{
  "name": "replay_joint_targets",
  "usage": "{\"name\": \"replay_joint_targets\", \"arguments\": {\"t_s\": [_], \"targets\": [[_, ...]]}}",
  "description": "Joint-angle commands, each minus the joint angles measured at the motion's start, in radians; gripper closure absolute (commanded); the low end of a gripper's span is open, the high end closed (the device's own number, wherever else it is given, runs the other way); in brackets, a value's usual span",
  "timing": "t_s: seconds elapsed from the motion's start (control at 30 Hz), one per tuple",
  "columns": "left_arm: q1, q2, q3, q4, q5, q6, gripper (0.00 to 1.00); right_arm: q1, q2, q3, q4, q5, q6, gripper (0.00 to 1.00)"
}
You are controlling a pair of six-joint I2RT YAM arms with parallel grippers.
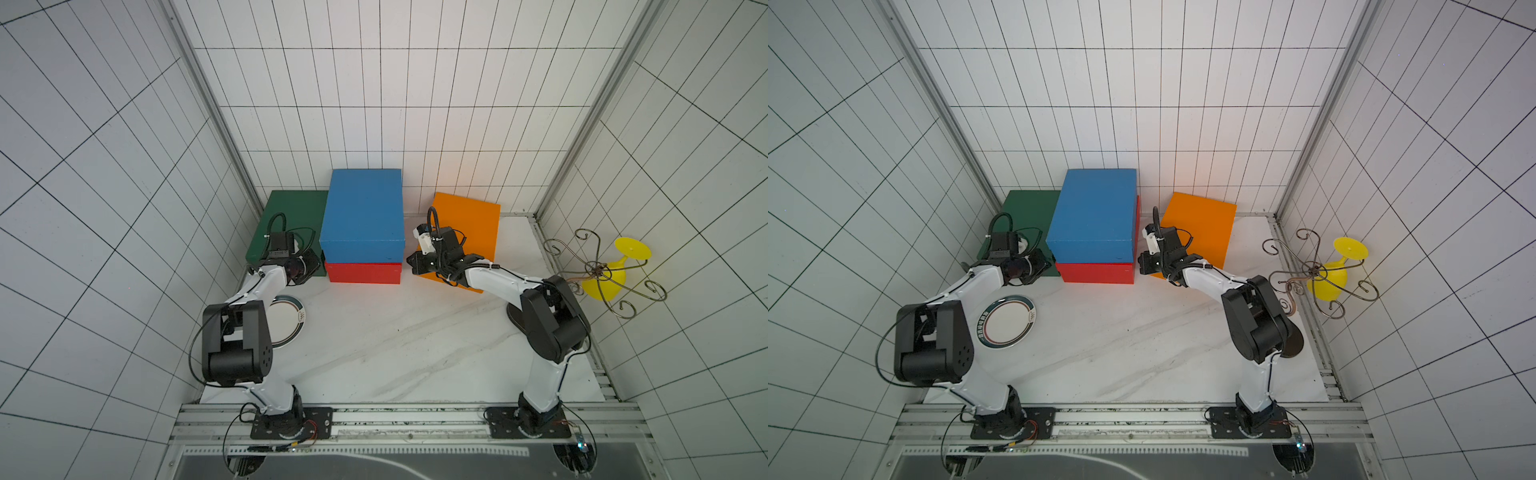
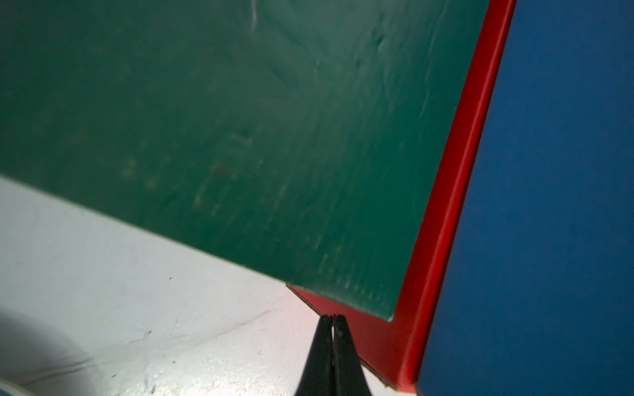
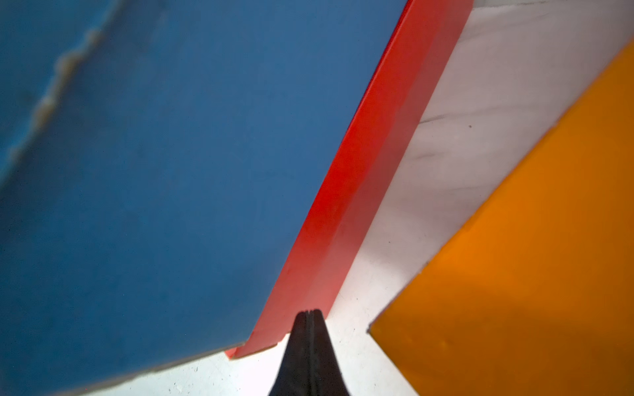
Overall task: Stack the shoeboxes
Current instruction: Move the shoeboxes to the center of the board.
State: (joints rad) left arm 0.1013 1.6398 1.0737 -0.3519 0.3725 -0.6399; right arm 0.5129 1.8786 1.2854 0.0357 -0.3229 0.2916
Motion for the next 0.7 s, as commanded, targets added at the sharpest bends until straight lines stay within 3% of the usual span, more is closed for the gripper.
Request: {"name": "replay_joint_targets", "arguments": {"t_s": [0.0, 0.37, 0.67], "targets": [[0.008, 0.023, -0.018, 0.120, 0.044, -0.039, 1.00, 0.001, 0.026, 0.107, 0.033, -0.031, 0.016, 1.00], [0.011, 0.073, -0.086, 0.316, 0.167, -0.124, 1.00, -0.007, 0.080, 0.111, 0.099, -0.092, 0.069, 1.00], [-0.003, 0.033, -0.161, 0.388, 0.237, -0.180, 1.00, -0.004, 0.055, 0.009, 0.227, -0.192, 0.159, 1.00]]}}
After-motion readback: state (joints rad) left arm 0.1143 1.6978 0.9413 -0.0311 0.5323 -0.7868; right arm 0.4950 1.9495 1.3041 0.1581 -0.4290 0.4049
